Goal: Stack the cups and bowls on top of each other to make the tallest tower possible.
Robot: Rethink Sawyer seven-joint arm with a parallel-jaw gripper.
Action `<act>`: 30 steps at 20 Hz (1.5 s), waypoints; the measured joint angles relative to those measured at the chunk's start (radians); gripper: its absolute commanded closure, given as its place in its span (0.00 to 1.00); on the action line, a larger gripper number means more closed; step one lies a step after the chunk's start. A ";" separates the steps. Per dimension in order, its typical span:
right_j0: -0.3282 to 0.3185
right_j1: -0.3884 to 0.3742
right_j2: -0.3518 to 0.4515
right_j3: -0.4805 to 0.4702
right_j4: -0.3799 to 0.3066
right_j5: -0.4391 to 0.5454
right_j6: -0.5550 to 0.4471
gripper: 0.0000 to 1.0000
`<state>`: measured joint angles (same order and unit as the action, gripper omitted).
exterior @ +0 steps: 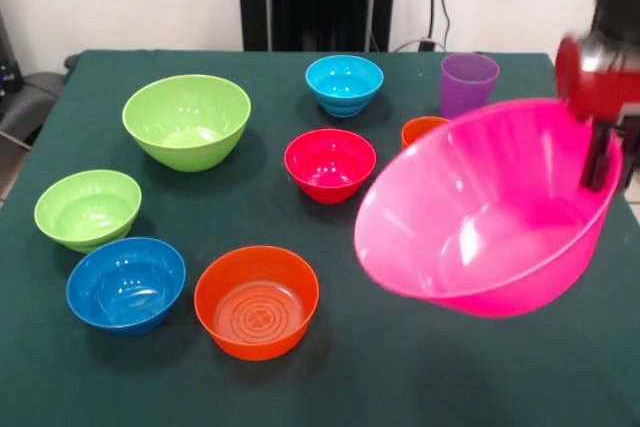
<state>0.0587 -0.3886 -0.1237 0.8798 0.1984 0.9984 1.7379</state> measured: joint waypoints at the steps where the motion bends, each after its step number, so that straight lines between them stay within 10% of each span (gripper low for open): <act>1: 0.000 -0.016 -0.002 0.002 0.002 0.013 0.000 1.00; 30: -0.131 -0.392 -0.061 0.349 0.018 0.090 0.000 1.00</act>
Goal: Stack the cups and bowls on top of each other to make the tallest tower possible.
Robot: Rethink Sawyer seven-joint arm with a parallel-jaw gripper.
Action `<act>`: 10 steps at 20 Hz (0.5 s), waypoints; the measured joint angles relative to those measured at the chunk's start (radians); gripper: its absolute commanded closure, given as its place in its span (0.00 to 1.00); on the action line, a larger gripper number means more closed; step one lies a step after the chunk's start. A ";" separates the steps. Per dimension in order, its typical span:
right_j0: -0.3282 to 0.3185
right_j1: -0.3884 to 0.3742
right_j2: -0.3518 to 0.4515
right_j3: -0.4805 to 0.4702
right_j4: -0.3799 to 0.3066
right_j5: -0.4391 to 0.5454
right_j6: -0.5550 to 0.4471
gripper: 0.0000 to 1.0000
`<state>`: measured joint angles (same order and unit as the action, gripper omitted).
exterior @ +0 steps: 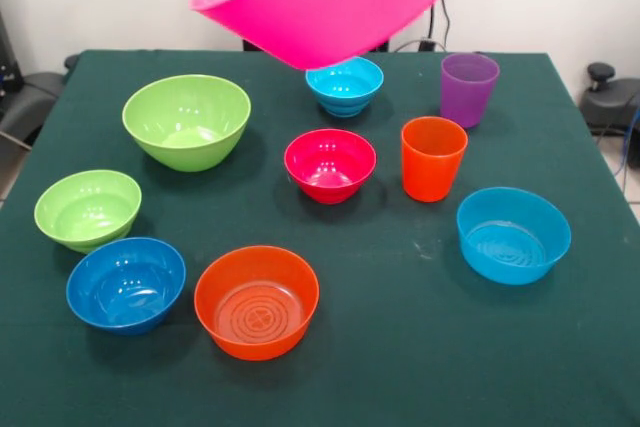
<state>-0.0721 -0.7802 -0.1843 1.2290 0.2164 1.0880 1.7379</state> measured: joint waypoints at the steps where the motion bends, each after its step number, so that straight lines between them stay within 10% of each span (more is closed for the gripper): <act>1: -0.010 -0.009 0.001 0.020 0.000 -0.004 0.000 1.00; 10: -0.072 -0.036 0.013 0.135 0.000 -0.062 0.000 1.00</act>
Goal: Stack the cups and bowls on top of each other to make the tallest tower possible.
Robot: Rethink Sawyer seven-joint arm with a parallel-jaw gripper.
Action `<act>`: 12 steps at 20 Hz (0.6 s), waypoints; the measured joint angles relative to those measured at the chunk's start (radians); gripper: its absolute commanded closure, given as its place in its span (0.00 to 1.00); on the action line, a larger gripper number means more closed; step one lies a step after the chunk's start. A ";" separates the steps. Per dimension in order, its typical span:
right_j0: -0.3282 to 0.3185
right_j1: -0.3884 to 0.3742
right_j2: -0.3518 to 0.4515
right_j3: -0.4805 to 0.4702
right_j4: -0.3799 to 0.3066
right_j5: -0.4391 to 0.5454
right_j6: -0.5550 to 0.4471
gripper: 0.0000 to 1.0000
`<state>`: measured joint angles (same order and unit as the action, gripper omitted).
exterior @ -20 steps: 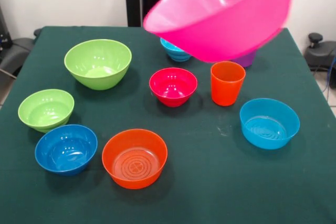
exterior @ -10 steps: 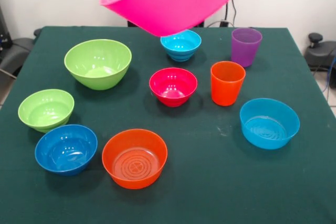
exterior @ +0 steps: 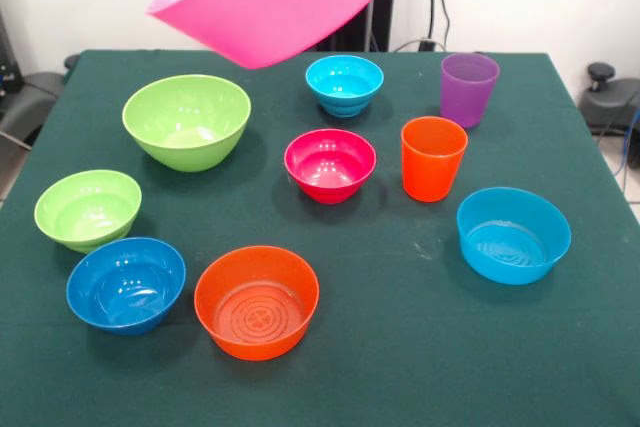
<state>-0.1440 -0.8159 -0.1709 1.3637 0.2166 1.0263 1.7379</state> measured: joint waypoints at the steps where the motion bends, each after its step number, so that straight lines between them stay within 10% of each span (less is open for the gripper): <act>1: -0.008 0.000 0.003 0.009 0.000 -0.007 0.000 1.00; 12: -0.089 -0.001 0.049 0.095 -0.002 -0.072 0.000 1.00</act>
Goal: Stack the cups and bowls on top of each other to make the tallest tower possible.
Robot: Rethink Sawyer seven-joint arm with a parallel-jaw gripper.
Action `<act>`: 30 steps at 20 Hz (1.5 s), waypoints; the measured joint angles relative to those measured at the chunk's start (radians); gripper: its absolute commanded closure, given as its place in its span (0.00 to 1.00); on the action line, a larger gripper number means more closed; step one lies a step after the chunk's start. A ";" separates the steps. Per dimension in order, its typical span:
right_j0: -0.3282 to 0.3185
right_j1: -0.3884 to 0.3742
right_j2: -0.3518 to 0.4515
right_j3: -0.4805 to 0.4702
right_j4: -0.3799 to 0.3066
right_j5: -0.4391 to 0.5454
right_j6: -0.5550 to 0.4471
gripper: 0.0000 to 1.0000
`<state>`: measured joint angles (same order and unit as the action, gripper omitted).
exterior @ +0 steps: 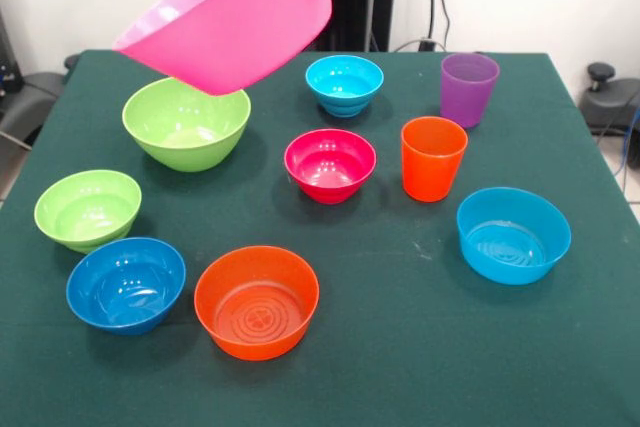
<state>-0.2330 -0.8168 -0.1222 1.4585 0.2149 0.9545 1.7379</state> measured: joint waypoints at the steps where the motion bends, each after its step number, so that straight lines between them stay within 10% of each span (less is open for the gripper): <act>1: -0.007 -0.001 0.004 0.007 -0.001 -0.001 0.000 1.00; 30: -0.188 -0.091 0.103 0.250 -0.060 -0.130 0.000 1.00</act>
<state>-0.4205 -0.9074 -0.0194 1.7081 0.1552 0.8247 1.7379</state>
